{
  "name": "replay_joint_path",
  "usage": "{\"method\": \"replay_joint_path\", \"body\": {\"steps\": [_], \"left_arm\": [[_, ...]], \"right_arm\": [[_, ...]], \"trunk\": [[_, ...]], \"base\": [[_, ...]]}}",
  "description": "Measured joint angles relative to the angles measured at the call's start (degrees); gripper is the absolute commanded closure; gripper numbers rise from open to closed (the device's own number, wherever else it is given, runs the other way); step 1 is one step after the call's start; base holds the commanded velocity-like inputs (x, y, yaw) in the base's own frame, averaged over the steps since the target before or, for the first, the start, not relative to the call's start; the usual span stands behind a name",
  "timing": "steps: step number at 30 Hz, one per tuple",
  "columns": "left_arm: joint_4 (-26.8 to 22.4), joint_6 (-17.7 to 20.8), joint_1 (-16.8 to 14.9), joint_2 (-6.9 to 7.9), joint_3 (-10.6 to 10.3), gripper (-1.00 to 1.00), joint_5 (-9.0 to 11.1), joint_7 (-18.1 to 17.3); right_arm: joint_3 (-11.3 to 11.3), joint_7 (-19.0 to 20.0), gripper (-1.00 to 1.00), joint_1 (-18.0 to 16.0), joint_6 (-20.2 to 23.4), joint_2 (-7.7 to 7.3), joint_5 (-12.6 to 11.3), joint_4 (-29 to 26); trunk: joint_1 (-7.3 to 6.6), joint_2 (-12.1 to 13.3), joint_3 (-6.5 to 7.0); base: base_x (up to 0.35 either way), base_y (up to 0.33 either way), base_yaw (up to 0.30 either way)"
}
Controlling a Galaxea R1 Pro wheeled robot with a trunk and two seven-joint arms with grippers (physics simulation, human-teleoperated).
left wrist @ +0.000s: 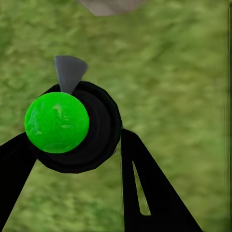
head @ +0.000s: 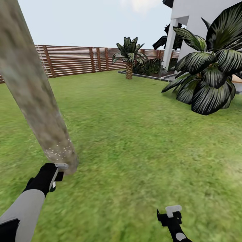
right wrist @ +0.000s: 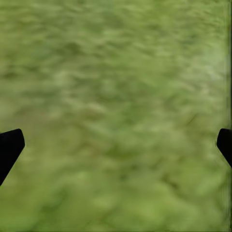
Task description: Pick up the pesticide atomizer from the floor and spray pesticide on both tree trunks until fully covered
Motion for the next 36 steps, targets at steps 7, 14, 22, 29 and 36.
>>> {"method": "replay_joint_path", "body": {"steps": [7,14,22,29,36], "left_arm": [[0.0,-1.2,2.1,0.01,0.1,1.00,0.3,0.0],[0.0,-4.8,2.5,-0.59,0.0,1.00,0.4,0.1],[0.0,-4.9,2.5,-0.62,0.0,1.00,0.3,0.1],[-0.2,-5.0,2.5,-0.63,0.1,1.00,0.3,0.1],[-0.1,-5.4,4.1,-0.24,0.2,1.00,0.5,-0.7]], "right_arm": [[0.0,0.0,-1.00,0.0,0.0,0.01,0.1,0.0],[0.0,0.0,-1.00,0.0,0.0,0.01,0.1,0.0],[0.0,0.0,-1.00,0.0,0.0,0.00,0.1,0.0],[0.0,0.0,-1.00,0.0,0.0,0.00,0.0,0.0],[0.0,-0.1,-1.00,0.0,0.0,0.00,0.0,-0.1]], "trunk": [[0.00,0.0,0.00],[0.00,0.0,0.00],[0.00,0.0,0.00],[0.01,0.0,0.00],[0.05,0.0,-0.01]], "base": [[0.180,-0.238,0.249],[0.156,-0.244,0.276],[0.173,-0.241,0.118],[0.138,-0.243,0.001],[-0.196,-0.178,0.000]]}}
